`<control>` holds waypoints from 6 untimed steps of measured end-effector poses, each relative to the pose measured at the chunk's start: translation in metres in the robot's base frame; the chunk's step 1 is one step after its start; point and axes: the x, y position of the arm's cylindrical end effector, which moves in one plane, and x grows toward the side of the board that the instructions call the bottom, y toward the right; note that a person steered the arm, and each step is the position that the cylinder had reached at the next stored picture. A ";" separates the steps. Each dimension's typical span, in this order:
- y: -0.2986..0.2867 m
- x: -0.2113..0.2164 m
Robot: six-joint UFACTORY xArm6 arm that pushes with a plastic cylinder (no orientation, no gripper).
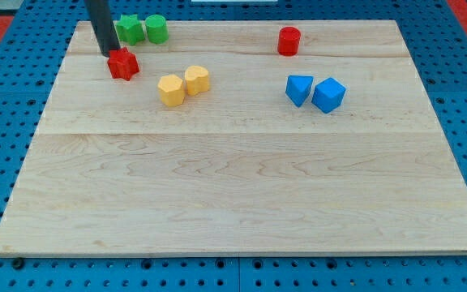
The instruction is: Move the red star into the green circle
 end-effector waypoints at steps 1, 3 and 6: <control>-0.047 0.014; 0.028 0.039; 0.075 0.034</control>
